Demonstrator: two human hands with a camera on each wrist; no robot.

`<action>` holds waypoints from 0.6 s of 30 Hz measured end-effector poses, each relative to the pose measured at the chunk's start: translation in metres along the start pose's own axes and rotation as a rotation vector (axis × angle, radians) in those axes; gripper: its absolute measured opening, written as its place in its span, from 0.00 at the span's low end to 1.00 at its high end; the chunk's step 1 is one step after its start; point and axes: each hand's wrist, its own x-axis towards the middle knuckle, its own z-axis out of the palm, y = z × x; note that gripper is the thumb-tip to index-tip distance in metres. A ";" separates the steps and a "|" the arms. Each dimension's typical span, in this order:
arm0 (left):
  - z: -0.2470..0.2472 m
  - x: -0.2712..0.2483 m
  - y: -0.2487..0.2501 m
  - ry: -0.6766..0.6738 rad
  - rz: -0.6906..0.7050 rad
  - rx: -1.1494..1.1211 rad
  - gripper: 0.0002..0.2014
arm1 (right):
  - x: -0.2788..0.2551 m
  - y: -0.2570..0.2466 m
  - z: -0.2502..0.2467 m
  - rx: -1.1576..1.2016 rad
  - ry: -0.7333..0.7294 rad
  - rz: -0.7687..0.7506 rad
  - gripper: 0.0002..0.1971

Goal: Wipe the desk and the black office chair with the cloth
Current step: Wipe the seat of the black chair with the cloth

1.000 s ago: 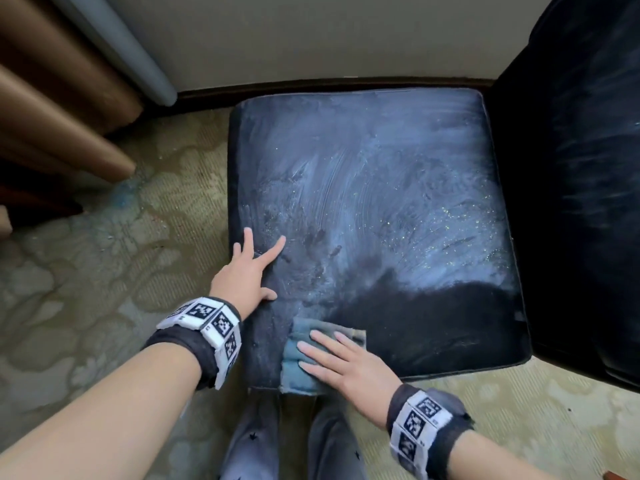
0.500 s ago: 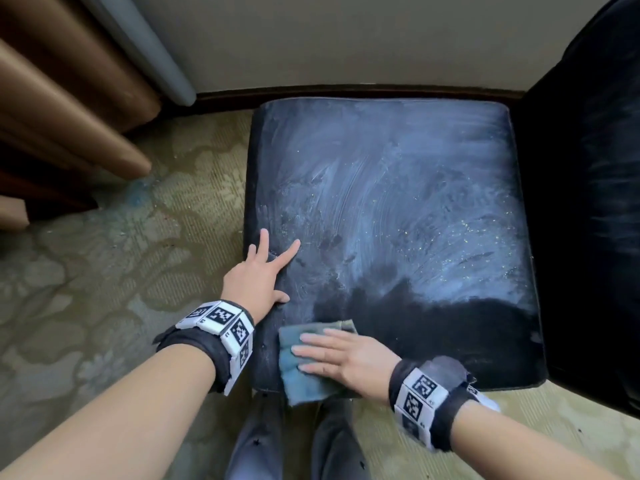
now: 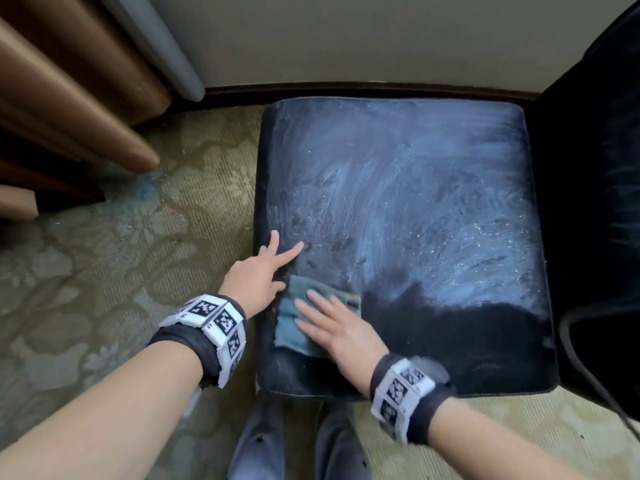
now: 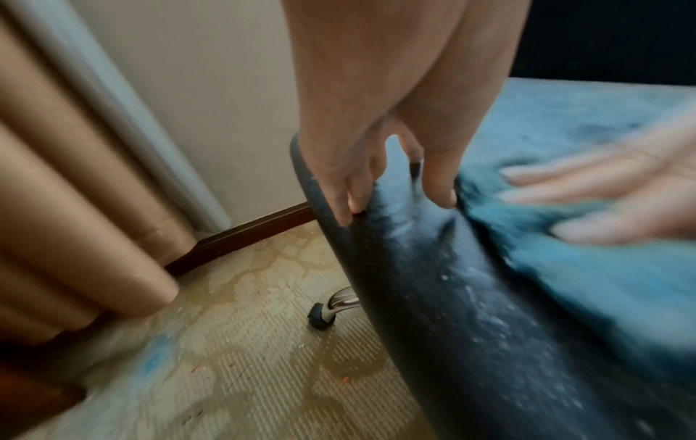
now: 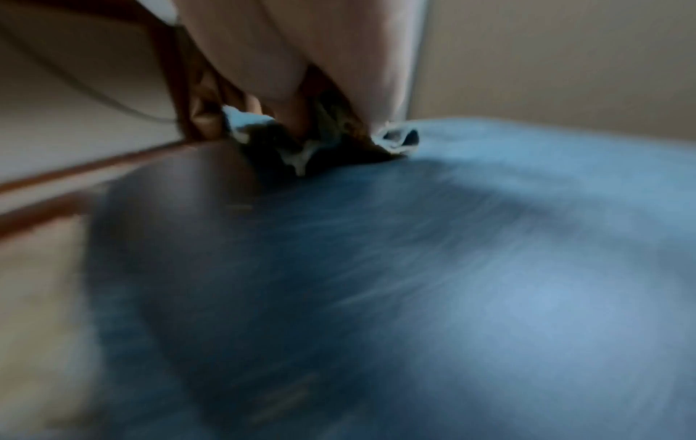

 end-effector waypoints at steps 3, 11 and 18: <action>-0.009 -0.002 -0.016 -0.007 -0.003 -0.134 0.41 | -0.032 -0.046 0.015 0.174 0.057 -0.205 0.25; -0.007 0.004 -0.016 0.015 0.005 -0.171 0.44 | 0.059 0.025 -0.018 0.264 -0.225 0.115 0.22; -0.018 0.005 -0.020 -0.007 -0.015 -0.213 0.45 | 0.037 -0.005 -0.016 0.399 -0.523 -0.182 0.27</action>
